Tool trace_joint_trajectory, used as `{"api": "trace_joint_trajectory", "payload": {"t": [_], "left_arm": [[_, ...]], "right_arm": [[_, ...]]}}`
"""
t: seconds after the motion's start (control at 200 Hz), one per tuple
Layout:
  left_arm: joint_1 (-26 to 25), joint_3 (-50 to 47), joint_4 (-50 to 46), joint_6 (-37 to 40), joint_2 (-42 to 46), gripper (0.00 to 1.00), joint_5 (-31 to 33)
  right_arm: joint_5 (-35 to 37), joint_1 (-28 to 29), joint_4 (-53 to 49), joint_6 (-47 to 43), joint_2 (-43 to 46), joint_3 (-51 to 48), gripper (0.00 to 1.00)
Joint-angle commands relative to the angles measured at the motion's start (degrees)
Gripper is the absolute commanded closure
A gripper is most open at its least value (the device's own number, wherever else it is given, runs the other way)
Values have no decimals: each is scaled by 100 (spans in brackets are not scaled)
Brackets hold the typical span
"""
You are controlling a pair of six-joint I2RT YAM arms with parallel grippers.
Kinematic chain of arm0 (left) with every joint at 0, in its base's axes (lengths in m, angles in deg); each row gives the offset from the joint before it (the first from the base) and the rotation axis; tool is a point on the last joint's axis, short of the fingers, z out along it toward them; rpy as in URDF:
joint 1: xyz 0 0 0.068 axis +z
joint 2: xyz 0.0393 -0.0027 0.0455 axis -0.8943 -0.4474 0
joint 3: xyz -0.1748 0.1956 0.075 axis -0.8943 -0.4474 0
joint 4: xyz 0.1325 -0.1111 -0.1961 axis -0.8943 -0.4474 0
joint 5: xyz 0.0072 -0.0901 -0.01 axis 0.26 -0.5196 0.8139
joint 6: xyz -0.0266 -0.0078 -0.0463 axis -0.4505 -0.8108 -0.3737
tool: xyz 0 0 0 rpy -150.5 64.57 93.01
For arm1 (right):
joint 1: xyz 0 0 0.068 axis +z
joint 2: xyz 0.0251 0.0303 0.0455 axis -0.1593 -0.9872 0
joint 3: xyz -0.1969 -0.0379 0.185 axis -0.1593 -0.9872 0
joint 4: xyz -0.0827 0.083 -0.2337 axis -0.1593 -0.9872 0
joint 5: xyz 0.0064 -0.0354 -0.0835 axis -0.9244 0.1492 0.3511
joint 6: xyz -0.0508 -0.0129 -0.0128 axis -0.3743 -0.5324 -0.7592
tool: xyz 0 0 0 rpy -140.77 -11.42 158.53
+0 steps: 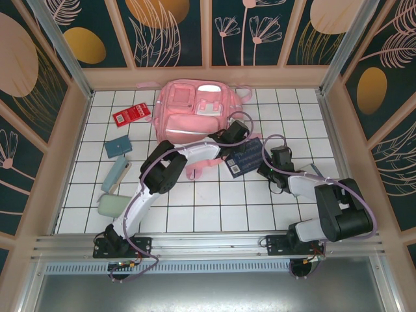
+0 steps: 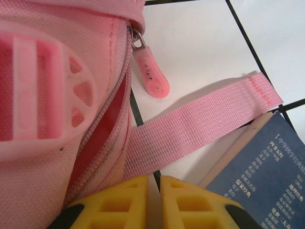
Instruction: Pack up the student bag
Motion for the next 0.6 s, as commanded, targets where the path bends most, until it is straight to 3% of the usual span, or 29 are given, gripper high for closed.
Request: {"api": "trace_joint_trajectory", "payload": {"t": [0.0,0.155,0.596], "left_arm": [[140,-514,-178,-157,63,84,-625],[67,-1124,236,-558,451,84,-1245],[-414,-1982,719,-1240,1036,85,-1413]], "right_arm": [[219,-118,100,-54,-136,218,91],[215,-398,164,-79,-377,444,91],[-108,-746,217,-212,-792,1001,90]]}}
